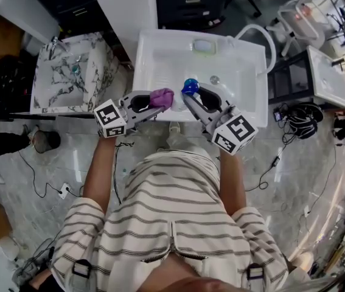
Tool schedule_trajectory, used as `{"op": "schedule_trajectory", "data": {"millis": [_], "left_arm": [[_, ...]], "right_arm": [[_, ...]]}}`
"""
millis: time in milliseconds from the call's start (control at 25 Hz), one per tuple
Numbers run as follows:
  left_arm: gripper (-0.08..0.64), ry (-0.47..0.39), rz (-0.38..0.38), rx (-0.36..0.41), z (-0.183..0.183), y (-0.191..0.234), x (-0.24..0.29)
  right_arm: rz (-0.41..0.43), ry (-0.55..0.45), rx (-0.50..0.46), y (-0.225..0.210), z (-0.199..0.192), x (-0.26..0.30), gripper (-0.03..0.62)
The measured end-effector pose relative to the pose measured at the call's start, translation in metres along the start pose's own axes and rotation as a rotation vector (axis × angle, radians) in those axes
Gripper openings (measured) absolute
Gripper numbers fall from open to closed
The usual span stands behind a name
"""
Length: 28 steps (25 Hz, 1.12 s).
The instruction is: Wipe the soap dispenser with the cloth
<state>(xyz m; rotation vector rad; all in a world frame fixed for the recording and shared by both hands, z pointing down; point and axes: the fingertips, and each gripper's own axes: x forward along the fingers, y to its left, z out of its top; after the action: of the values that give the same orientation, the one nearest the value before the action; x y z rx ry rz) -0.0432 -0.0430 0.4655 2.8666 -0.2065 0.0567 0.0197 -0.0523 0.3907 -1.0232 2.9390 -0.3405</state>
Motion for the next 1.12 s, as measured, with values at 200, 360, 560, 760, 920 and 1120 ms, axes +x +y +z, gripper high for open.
{"op": "schedule_trajectory", "data": {"millis": [200,360,560,760,920,1120], "left_arm": [[0.115,-0.042,0.083,0.020,0.014,0.001,0.003],[0.115,-0.032,0.142,0.049,0.020,0.003,0.003],[0.115,-0.053,0.204,0.083,0.031,0.003,0.005],[0.115,-0.051,0.302,0.105,0.036,0.011,0.008],[0.115,-0.048,0.393,0.108,0.036,0.023,0.006],[0.115,-0.049,0.494,0.121,0.042,0.045,0.007]], "right_arm": [[-0.065,-0.010,-0.009,-0.009,0.000,-0.003,0.132],[-0.114,-0.004,-0.020,-0.015,-0.002,0.000,0.132],[-0.171,-0.014,-0.006,-0.027,-0.002,-0.001,0.132],[-0.248,-0.006,-0.002,-0.045,-0.008,0.003,0.132],[-0.288,0.007,-0.012,-0.058,-0.013,0.014,0.132],[-0.333,0.016,-0.014,-0.087,-0.018,0.033,0.132]]}}
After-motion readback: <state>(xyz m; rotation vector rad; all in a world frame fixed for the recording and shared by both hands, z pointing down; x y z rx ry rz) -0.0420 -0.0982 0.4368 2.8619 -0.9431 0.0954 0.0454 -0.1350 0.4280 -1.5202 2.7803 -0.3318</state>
